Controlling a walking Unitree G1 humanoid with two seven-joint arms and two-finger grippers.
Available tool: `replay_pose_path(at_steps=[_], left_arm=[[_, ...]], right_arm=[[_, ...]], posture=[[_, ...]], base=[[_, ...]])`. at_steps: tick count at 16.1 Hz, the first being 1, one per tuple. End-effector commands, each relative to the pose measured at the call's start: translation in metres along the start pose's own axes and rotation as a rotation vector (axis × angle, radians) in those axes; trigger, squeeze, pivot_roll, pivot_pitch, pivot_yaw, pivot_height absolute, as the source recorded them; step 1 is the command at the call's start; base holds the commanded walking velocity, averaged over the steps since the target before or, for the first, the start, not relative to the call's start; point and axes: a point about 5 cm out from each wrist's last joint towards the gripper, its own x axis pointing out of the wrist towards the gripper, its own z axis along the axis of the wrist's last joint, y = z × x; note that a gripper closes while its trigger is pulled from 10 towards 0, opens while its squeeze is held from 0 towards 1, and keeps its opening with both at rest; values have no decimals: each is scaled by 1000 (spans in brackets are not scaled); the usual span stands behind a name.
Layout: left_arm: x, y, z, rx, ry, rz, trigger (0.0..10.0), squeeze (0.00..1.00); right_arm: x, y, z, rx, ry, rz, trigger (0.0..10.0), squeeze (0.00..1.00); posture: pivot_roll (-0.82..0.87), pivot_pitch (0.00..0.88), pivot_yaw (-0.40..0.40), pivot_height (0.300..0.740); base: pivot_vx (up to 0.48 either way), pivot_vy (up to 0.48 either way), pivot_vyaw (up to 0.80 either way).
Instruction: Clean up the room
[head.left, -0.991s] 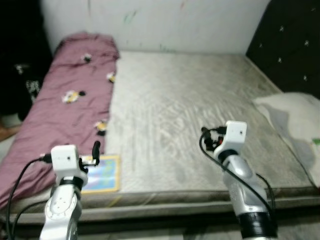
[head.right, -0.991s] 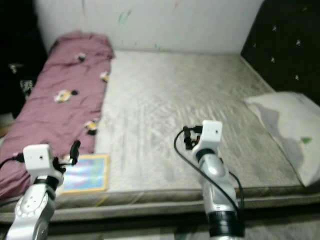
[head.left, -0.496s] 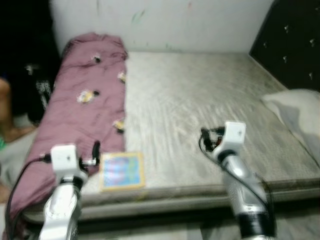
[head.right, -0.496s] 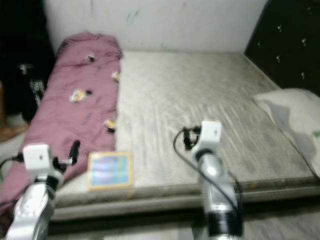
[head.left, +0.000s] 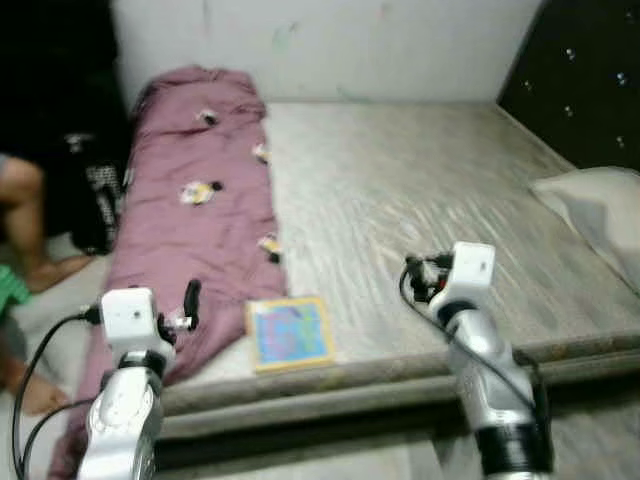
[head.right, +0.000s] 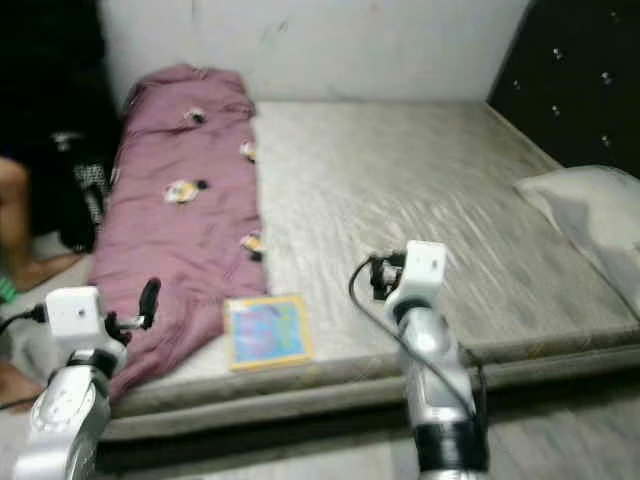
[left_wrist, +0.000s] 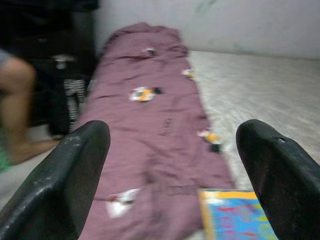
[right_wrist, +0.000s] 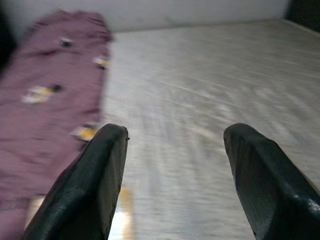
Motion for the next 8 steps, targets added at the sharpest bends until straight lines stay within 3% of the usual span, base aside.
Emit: replay_pose_path(at_steps=[1, 5, 8], left_arm=[[3, -4, 5, -3, -24, -17, 10000, 0], [2, -6, 8, 6, -46, -31, 10000, 0], [1, -8, 10, -4, -63, -56, 10000, 0]], right_arm=[[2, -3, 8, -13, -23, -3, 10000, 0], [2, -3, 8, -14, -26, -6, 10000, 0], [2, -3, 8, -5, -27, -6, 10000, 0]], posture=[[-21, 0, -54, 740], [-23, 0, -55, 740], [-23, 0, -55, 740]], base=[[0, 480, 0], [0, 0, 0], [0, 0, -800]])
